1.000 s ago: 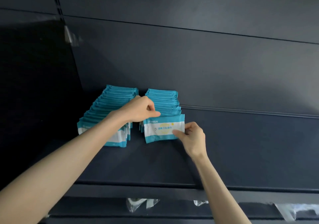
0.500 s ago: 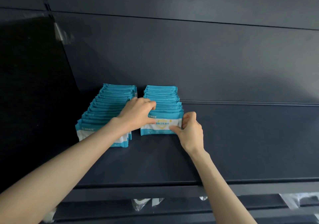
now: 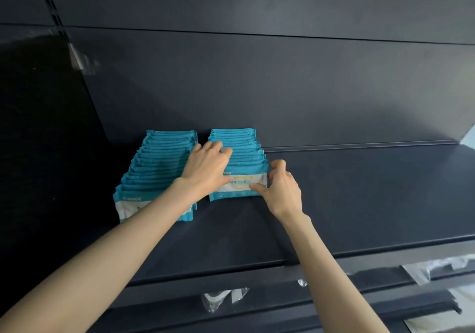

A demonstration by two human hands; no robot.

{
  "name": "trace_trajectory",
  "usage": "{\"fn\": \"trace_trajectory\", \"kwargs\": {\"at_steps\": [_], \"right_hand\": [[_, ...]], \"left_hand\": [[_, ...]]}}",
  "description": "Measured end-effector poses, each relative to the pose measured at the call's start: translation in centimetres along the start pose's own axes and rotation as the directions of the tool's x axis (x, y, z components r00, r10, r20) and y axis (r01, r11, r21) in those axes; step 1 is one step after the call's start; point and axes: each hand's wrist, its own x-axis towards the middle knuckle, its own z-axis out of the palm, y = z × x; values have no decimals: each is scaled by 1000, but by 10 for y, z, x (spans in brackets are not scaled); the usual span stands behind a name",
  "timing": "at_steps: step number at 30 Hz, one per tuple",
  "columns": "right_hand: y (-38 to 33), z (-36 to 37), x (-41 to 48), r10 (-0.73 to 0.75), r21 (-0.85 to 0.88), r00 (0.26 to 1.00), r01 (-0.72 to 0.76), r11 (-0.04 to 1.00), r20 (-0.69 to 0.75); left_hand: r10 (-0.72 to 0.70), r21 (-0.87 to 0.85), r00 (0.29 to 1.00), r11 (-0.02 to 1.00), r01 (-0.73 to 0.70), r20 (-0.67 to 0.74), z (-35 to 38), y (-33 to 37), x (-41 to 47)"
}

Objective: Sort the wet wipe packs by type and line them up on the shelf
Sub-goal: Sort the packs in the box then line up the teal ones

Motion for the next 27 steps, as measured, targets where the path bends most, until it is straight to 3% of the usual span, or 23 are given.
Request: {"fn": "trace_trajectory", "kwargs": {"at_steps": [6,10,15,23,27], "right_hand": [[-1,-27,-22,-33,-65,999,31,997,-33],[7,-60,-43,-55,-102,983,38,994,-175],[40,-103,-82,-48,-118,937,8,993,-345],[144,-161,-189,126,-151,903,-204,967,-410],[207,-185,-260,234,-161,891,-316,935,-390]], "left_hand": [[8,-162,999,987,-14,-38,-13,10,-10],[32,-328,976,939,-103,-215,-22,34,-15],[95,-416,903,864,-283,-418,-24,95,-19],[261,-577,885,680,-453,-386,-2,244,-55],[315,-681,913,610,-405,-261,21,335,-95]]}}
